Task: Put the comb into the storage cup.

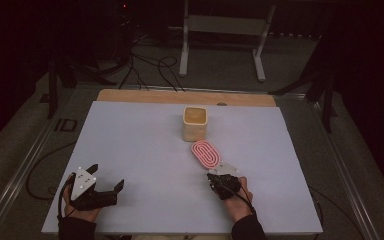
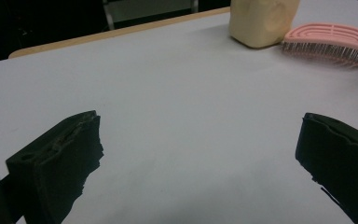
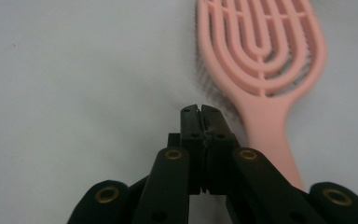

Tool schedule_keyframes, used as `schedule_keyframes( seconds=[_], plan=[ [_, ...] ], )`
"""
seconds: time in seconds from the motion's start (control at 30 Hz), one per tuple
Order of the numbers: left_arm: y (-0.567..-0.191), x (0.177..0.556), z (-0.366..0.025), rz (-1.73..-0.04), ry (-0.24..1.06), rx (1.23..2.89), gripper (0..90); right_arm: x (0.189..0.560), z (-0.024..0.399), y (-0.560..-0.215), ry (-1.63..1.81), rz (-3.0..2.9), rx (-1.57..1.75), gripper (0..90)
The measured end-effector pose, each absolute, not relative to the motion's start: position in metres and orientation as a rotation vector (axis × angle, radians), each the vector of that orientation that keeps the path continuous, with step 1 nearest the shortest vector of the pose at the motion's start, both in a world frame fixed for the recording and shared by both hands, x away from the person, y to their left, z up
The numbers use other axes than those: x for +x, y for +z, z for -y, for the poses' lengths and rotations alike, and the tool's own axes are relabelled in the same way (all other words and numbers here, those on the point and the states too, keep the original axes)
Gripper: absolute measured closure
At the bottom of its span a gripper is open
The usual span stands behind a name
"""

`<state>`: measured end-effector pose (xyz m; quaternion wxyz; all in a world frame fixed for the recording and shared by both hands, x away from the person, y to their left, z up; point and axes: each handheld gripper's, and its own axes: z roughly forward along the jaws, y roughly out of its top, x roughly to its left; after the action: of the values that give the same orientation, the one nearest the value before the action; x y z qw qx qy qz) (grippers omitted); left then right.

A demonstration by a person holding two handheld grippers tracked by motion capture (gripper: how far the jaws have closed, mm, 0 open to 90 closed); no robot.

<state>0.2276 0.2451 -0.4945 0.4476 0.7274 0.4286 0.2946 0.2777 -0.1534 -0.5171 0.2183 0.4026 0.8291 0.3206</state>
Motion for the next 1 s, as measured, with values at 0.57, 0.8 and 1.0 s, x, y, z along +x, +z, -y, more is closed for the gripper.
schedule_keyframes(
  seconds=[0.57, 0.8, 1.0],
  plan=[
    [-0.494, 0.227, -0.246, -1.052, 0.727, 1.787, 0.6, 0.257, 0.199, -0.478, 1.154, -2.163, 1.018, 52.0],
    [-0.493, 0.226, -0.246, -1.047, 0.725, 1.784, 0.6, 0.244, 0.238, -0.468, 1.290, -2.091, 1.061, 40.0],
    [-0.491, 0.224, -0.246, -1.023, 0.738, 1.778, 0.6, 0.236, 0.263, -0.474, 1.336, -2.052, 1.084, 35.5]
  ],
)
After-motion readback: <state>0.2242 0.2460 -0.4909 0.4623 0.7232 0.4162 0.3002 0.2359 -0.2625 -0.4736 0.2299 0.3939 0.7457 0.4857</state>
